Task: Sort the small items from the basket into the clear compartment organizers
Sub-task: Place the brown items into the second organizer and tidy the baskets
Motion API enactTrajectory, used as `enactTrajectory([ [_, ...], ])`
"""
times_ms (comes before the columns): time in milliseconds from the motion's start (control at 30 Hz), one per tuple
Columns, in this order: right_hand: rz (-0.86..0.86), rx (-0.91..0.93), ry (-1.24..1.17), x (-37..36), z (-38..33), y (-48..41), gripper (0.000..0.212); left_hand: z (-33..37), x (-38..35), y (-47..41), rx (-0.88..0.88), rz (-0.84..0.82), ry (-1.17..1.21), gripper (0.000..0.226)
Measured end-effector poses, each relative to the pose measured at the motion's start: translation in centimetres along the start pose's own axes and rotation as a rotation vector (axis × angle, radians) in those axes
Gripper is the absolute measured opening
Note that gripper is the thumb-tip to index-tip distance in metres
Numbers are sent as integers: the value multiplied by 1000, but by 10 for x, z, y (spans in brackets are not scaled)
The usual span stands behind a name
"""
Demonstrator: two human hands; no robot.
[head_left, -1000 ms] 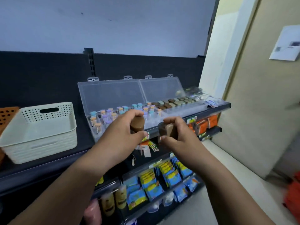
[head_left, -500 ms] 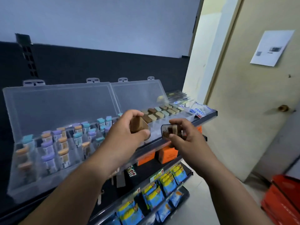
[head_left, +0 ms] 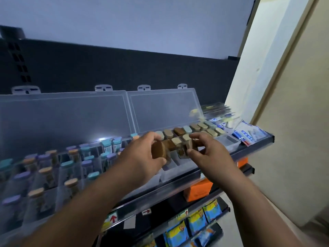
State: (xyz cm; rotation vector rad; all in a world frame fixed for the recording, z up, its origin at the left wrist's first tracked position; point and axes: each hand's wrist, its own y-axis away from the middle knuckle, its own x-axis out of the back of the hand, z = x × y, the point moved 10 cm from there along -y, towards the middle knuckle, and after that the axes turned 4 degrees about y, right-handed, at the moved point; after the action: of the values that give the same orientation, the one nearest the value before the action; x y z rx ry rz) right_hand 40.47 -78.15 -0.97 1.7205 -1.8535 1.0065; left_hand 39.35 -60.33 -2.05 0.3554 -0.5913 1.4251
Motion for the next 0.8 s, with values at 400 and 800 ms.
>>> enactTrajectory([
  [400, -366, 209, 305, -44, 3, -50, 21, 14, -35, -30, 81, 4, -635, 14],
  [800, -422, 466, 384, -56, -16, -52, 19, -2, -35, -20, 273, 46, -793, 40],
])
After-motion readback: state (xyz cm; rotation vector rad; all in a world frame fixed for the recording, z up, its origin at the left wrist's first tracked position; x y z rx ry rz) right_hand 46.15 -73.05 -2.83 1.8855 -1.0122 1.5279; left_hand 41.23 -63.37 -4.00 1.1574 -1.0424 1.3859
